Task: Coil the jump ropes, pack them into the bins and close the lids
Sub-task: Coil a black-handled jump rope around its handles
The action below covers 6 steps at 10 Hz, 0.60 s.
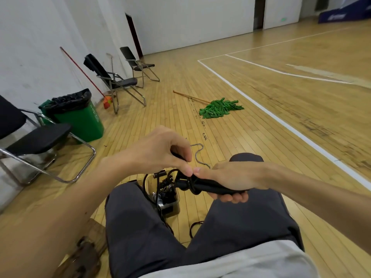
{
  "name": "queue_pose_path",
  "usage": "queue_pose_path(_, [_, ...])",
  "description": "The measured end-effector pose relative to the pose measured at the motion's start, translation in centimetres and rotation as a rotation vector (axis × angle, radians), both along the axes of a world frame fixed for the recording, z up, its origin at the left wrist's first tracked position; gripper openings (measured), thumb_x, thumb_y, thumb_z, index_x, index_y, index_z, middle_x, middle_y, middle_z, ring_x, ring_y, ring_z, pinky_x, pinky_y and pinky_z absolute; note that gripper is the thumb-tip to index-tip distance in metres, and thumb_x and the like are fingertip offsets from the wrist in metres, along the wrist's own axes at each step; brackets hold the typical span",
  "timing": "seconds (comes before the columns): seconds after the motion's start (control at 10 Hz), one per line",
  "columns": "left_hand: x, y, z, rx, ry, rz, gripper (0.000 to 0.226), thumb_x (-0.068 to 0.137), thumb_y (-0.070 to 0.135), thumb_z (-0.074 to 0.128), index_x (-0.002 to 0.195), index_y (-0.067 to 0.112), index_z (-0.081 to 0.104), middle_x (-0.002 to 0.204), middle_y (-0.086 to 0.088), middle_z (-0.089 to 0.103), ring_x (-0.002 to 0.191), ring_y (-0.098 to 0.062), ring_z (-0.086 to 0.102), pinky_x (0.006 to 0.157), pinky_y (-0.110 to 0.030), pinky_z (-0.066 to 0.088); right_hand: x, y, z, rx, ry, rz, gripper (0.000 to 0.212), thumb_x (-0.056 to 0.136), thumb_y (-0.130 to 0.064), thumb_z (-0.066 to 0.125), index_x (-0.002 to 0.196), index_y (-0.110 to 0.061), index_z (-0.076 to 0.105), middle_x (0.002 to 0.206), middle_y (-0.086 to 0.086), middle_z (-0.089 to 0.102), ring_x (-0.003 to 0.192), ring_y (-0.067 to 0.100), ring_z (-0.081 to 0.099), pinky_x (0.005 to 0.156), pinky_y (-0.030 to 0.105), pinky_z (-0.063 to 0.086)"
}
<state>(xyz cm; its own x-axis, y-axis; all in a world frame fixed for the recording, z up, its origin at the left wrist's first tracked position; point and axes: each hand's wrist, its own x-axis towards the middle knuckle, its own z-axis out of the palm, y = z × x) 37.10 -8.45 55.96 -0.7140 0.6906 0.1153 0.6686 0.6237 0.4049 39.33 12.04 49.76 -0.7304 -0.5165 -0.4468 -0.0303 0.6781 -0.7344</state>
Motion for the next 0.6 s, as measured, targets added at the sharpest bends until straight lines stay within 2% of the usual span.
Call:
queue_pose_path(0.1, [0.0, 0.2, -0.1, 0.053, -0.156, -0.018, 0.034, 0.063, 0.047, 0.084, 0.077, 0.016, 0.076, 0.071, 0.002, 0.069, 0.064, -0.011, 0.06, 0.058, -0.021, 0.046, 0.6, -0.5, 0.0, 0.008, 0.007, 0.067, 0.076, 0.093, -0.079, 0.022, 0.078, -0.012, 0.055, 0.06, 0.004, 0.049, 0.049, 0.017, 0.042, 0.049, 0.026, 0.041])
queue_pose_path(0.2, [-0.3, 0.0, -0.4, 0.093, -0.289, -0.061, 0.029, 0.067, 0.039, 0.087, 0.077, 0.014, 0.076, 0.069, -0.004, 0.068, 0.062, -0.016, 0.057, 0.058, -0.027, 0.044, 1.2, -0.5, 0.1, -0.051, -0.044, 0.064, 0.075, 0.097, -0.075, 0.021, 0.079, -0.011, 0.056, 0.061, 0.006, 0.049, 0.05, 0.018, 0.043, 0.051, 0.028, 0.041])
queue_pose_path(0.3, [-0.5, -0.7, -0.9, 0.21, -0.467, -0.074, 0.015, 0.07, 0.024, 0.084, 0.075, 0.013, 0.076, 0.068, -0.005, 0.067, 0.063, -0.02, 0.055, 0.057, -0.027, 0.043, 1.7, -1.3, -0.1, -0.122, -0.072, 0.042, 0.065, 0.101, -0.068, 0.026, 0.078, -0.014, 0.056, 0.059, 0.013, 0.05, 0.046, 0.025, 0.046, 0.059, 0.045, 0.048])
queue_pose_path(0.4, [-0.6, -1.0, -1.6, 0.28, -0.56, -0.089, 0.012, 0.07, 0.026, 0.081, 0.075, 0.016, 0.075, 0.066, 0.001, 0.066, 0.059, -0.013, 0.055, 0.054, -0.02, 0.044, 1.3, -1.8, -1.7, -0.116, -0.291, -0.049, 0.052, 0.09, -0.084, 0.014, 0.093, -0.05, 0.053, 0.074, 0.013, 0.054, 0.058, 0.037, 0.056, 0.067, 0.056, 0.051])
queue_pose_path(0.5, [-0.9, -1.1, -2.6, 0.371, -0.651, -0.109, 0.024, 0.065, 0.041, 0.081, 0.074, 0.019, 0.075, 0.063, 0.005, 0.064, 0.054, -0.007, 0.054, 0.051, -0.016, 0.044, -0.4, -1.8, -2.0, -0.125, 0.068, 0.215, 0.138, 0.042, -0.104, -0.01, 0.125, -0.019, 0.06, 0.087, 0.01, 0.056, 0.065, 0.026, 0.051, 0.065, 0.037, 0.047])
queue_pose_path(0.6, [-1.5, -1.1, -3.8, 0.47, -0.716, -0.139, 0.039, 0.064, 0.056, 0.084, 0.076, 0.02, 0.075, 0.067, 0.003, 0.068, 0.055, -0.006, 0.06, 0.051, -0.015, 0.047, 2.4, -1.5, 0.4, -0.234, 0.111, 0.193, 0.096, 0.068, -0.095, 0.01, 0.097, -0.022, 0.064, 0.078, 0.007, 0.055, 0.063, 0.024, 0.049, 0.059, 0.025, 0.043])
